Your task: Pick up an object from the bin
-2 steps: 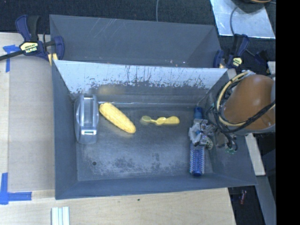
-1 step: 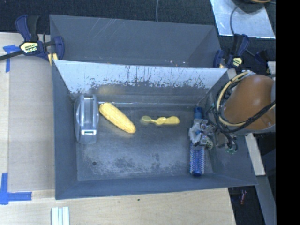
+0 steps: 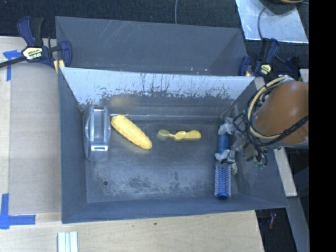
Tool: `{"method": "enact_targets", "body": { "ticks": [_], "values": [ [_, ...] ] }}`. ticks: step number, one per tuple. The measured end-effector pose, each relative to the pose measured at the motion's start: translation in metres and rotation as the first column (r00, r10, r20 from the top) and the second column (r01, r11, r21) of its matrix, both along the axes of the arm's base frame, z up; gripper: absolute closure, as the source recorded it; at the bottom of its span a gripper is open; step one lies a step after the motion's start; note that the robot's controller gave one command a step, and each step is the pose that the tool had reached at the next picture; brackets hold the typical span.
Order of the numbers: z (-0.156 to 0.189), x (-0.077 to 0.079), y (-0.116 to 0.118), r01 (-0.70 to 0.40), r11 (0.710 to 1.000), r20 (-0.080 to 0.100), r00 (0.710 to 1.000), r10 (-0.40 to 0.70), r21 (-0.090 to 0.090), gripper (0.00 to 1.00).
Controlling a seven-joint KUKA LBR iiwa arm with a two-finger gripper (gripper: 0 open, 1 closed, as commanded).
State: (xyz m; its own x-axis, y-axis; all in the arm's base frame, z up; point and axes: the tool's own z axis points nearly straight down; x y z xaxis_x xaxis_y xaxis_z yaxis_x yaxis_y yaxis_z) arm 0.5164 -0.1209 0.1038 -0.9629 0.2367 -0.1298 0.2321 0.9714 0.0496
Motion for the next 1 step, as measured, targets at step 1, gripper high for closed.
{"method": "enact_targets", "body": {
  "ticks": [1],
  "values": [
    [-0.0001,-0.0011,-0.0006,0.004,1.000,-0.002,1.000,-0.004,0.000,0.00]
  ]
}}
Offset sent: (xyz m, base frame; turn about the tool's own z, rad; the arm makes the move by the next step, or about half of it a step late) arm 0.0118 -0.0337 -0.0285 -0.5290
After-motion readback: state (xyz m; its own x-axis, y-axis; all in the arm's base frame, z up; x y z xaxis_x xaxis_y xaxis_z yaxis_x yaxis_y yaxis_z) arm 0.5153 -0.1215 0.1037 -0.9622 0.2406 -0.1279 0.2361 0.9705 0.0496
